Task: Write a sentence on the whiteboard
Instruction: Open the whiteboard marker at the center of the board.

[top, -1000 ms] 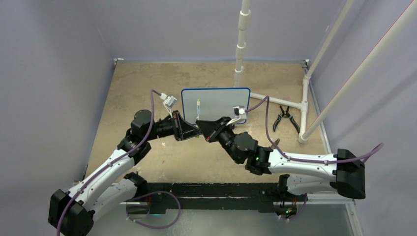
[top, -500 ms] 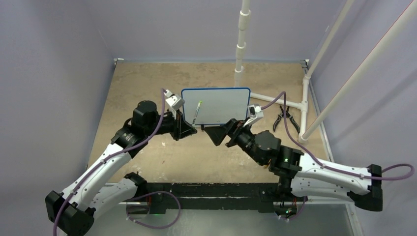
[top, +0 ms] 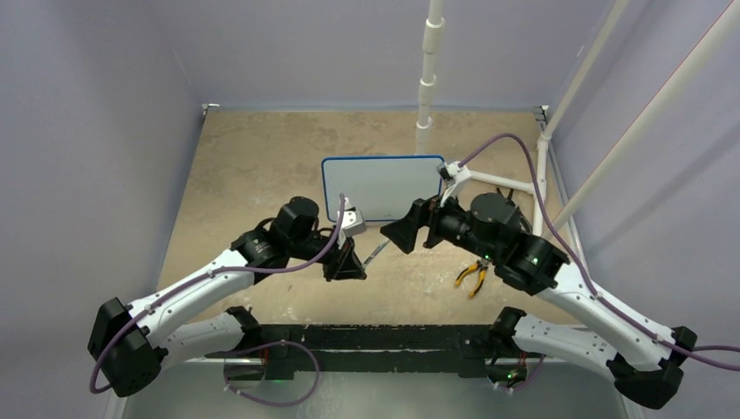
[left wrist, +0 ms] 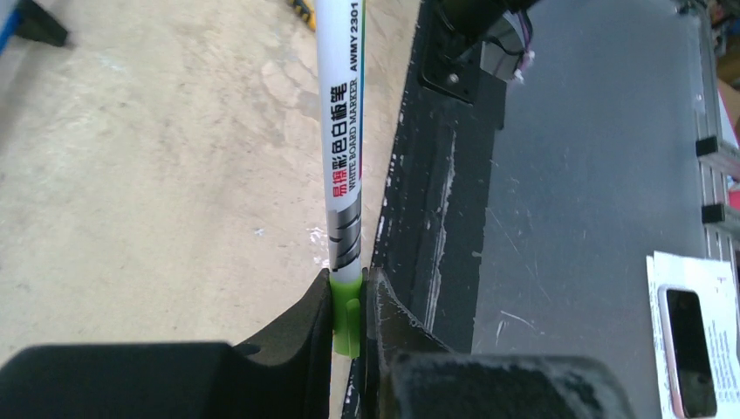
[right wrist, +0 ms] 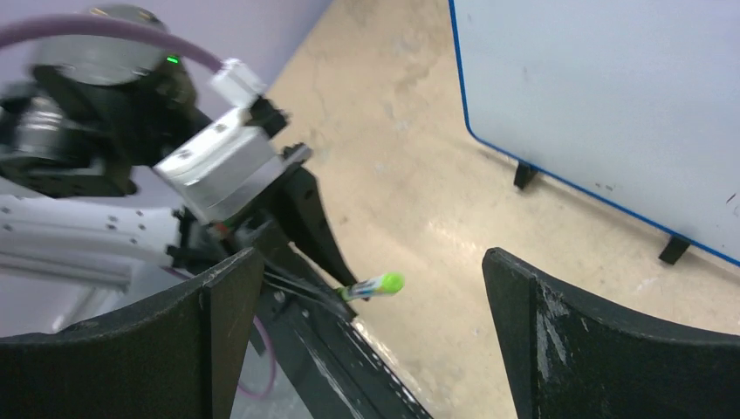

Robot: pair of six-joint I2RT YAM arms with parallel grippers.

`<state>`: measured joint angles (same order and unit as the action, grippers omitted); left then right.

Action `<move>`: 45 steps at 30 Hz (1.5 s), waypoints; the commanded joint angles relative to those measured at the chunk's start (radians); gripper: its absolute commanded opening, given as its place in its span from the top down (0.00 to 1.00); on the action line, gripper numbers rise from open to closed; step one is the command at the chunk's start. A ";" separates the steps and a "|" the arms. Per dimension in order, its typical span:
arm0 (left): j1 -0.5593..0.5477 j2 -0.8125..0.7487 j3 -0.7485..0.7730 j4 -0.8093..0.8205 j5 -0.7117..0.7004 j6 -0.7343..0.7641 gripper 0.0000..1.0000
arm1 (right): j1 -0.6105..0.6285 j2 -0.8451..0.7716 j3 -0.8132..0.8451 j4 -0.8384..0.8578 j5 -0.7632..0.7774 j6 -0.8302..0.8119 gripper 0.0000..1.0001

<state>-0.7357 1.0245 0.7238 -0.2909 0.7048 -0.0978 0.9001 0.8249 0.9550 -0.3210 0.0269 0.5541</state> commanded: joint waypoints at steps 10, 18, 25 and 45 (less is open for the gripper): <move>-0.117 -0.008 0.013 -0.006 0.011 0.071 1.00 | -0.056 0.091 -0.097 0.056 -0.540 -0.075 0.30; -0.158 -0.010 0.012 -0.013 0.003 0.074 1.00 | -0.055 0.117 -0.110 0.055 -0.629 -0.076 0.55; -0.168 -0.033 0.013 -0.019 -0.017 0.078 1.00 | -0.056 0.143 -0.088 0.006 -0.650 -0.102 0.84; -0.174 -0.150 -0.031 0.021 -0.105 0.080 1.00 | -0.056 0.060 0.276 -0.326 -0.465 -0.196 1.00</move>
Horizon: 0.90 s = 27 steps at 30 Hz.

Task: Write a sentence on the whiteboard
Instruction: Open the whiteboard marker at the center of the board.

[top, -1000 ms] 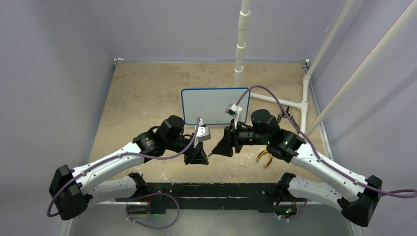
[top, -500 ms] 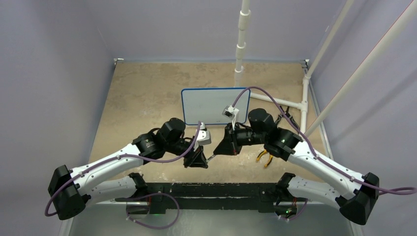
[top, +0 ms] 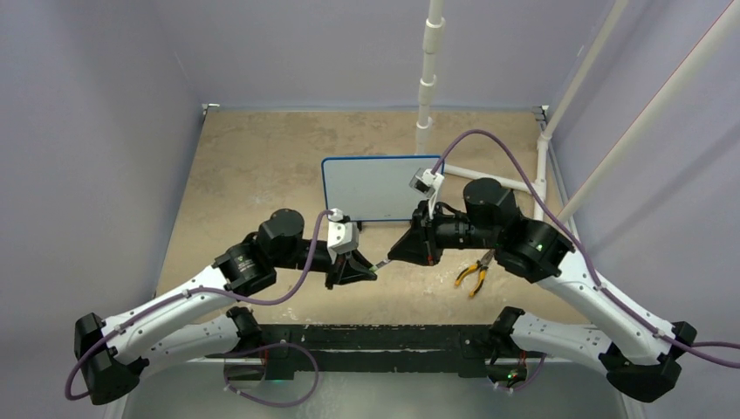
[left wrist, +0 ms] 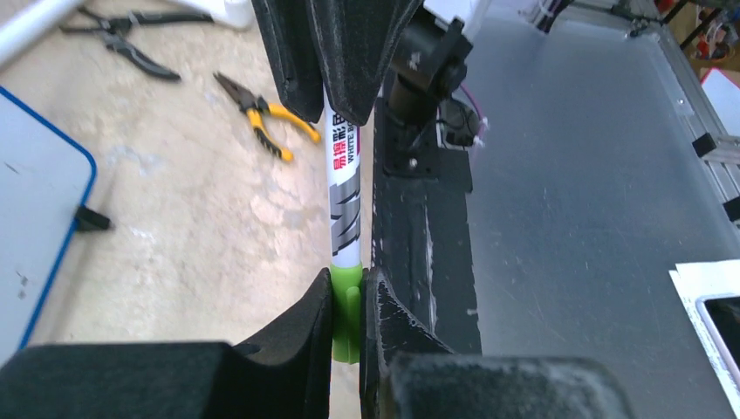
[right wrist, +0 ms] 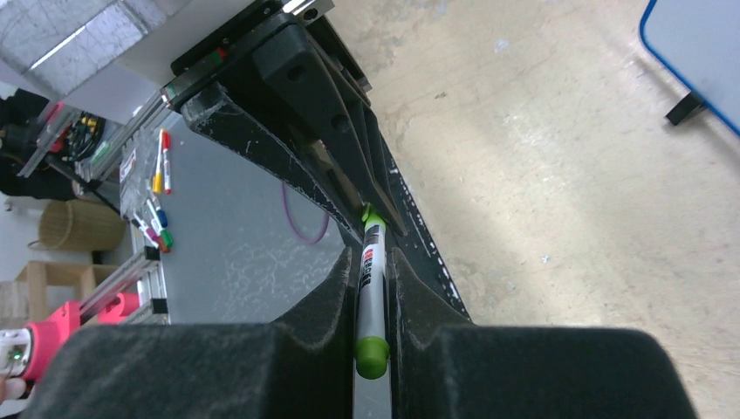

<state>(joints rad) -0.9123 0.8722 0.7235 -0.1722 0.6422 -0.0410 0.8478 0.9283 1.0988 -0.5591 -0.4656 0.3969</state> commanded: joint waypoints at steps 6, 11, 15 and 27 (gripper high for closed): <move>0.003 0.013 -0.027 -0.099 -0.037 0.027 1.00 | -0.004 -0.067 0.218 -0.190 0.069 -0.053 1.00; 0.001 0.025 -0.029 -0.098 -0.032 0.024 1.00 | -0.004 -0.078 0.280 -0.232 0.072 -0.062 1.00; 0.003 0.027 -0.029 -0.097 -0.035 0.026 1.00 | -0.004 -0.077 0.333 -0.271 0.104 -0.079 1.00; 0.005 0.012 0.002 -0.143 -0.321 -0.029 1.00 | -0.003 -0.103 0.323 -0.322 0.228 -0.068 1.00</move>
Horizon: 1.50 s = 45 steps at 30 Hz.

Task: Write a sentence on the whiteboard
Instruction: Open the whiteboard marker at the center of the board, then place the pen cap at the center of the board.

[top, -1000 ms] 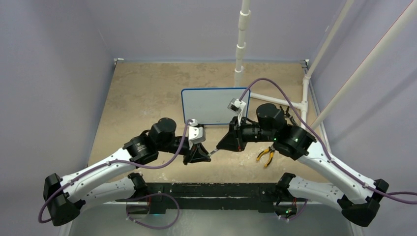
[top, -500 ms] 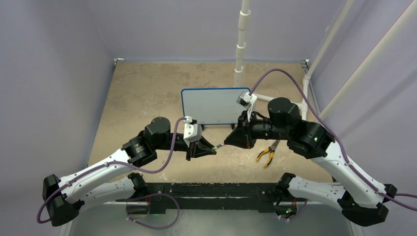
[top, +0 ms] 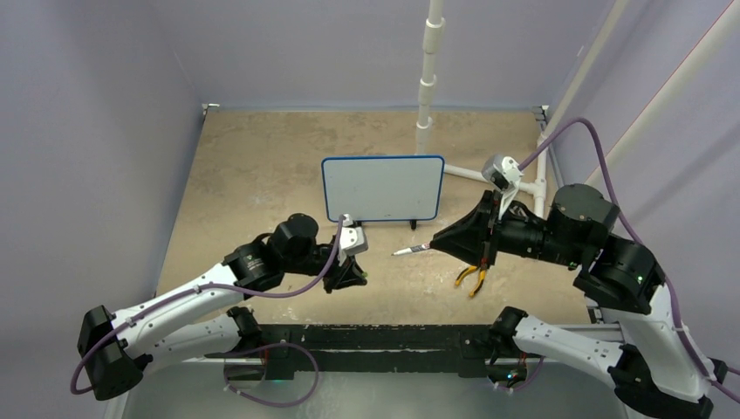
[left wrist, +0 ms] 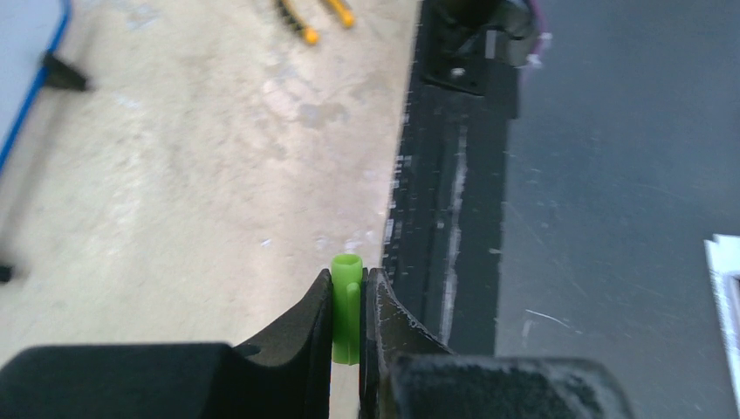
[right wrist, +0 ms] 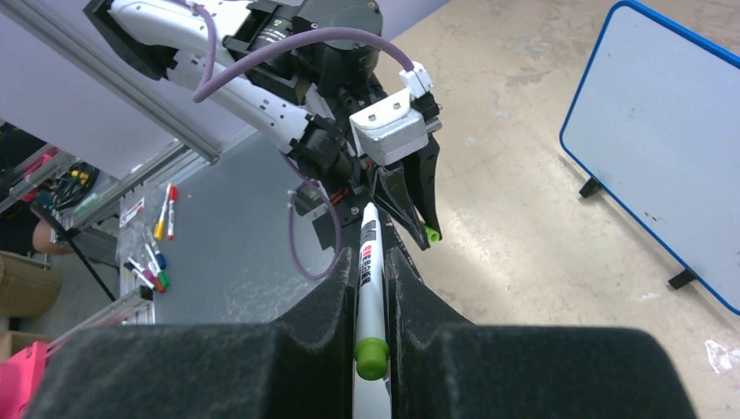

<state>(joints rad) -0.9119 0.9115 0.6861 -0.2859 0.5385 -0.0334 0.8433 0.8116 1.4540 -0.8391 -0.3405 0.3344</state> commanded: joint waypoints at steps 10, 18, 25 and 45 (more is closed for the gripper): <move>0.008 -0.039 -0.121 0.078 -0.887 -0.490 1.00 | 0.000 -0.136 -0.438 0.375 0.419 0.113 1.00; 0.085 0.152 -0.211 0.196 -0.954 -0.564 1.00 | 0.001 -0.218 -0.682 0.690 0.485 0.177 1.00; 0.175 0.256 -0.248 0.260 -0.887 -0.548 0.83 | 0.002 -0.219 -0.820 0.787 0.581 0.174 1.00; 0.302 0.125 0.220 -0.159 -0.780 -0.294 0.21 | 0.005 -0.172 -0.876 0.975 0.528 0.144 1.00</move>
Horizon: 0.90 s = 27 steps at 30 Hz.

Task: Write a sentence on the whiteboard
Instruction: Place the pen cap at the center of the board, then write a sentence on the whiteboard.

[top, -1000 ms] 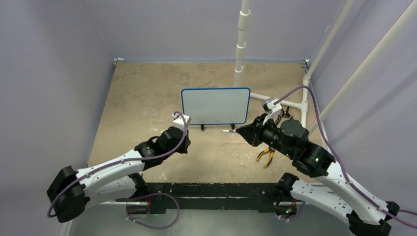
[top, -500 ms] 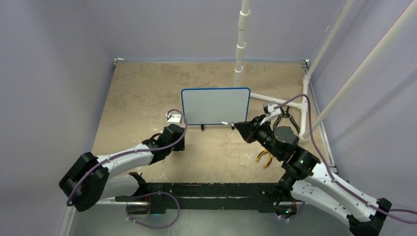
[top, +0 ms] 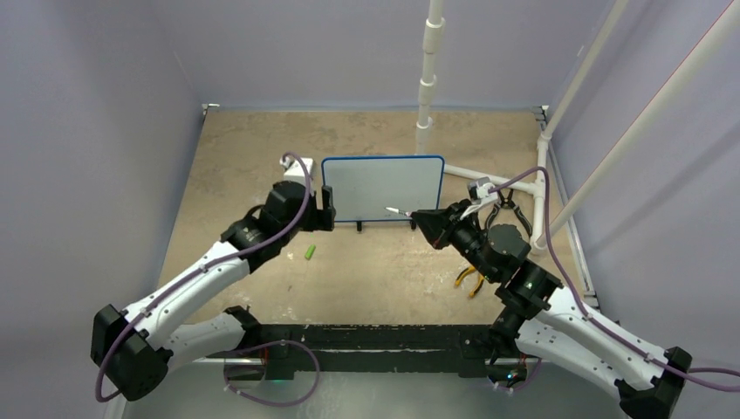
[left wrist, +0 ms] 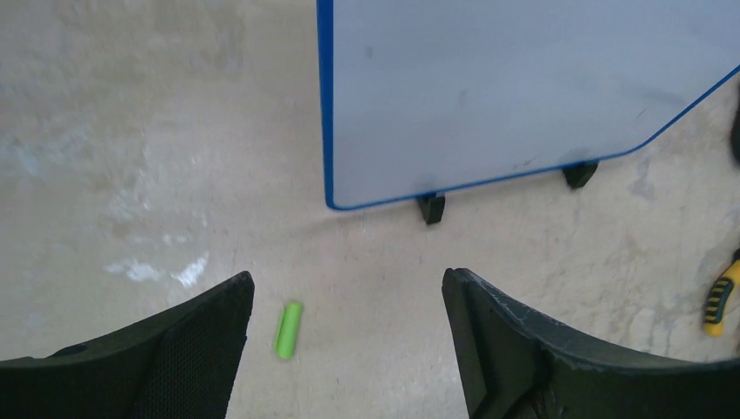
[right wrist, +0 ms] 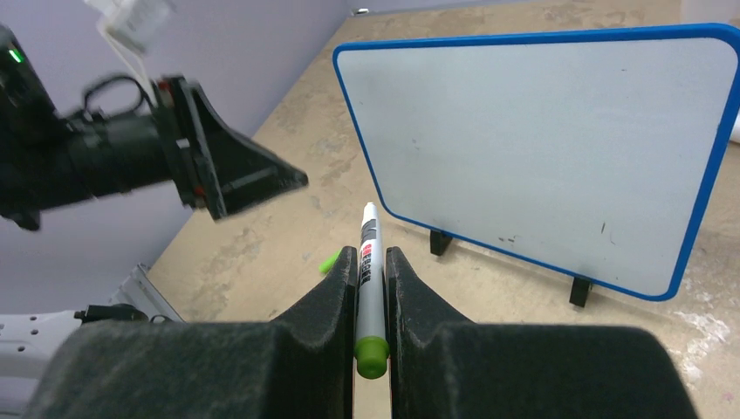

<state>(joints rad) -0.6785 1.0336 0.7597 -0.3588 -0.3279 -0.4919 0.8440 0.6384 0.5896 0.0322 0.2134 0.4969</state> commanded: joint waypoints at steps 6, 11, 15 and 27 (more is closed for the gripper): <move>0.320 0.082 0.293 -0.070 0.469 0.343 0.22 | 0.044 0.082 -0.008 0.199 0.007 -0.030 1.00; 0.447 0.137 0.318 0.067 0.672 0.370 0.23 | 0.155 0.167 0.019 0.311 0.165 -0.073 1.00; 0.473 0.202 0.311 0.166 0.839 0.370 0.26 | 0.192 0.285 0.088 0.330 0.262 -0.100 1.00; 0.473 0.320 0.303 0.241 0.957 0.426 0.51 | 0.198 0.539 0.199 0.482 0.298 -0.170 1.00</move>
<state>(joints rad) -0.2096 1.3693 1.0554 -0.2081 0.5545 -0.1009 1.0359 1.1324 0.7147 0.4049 0.4816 0.3740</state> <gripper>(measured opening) 0.526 0.137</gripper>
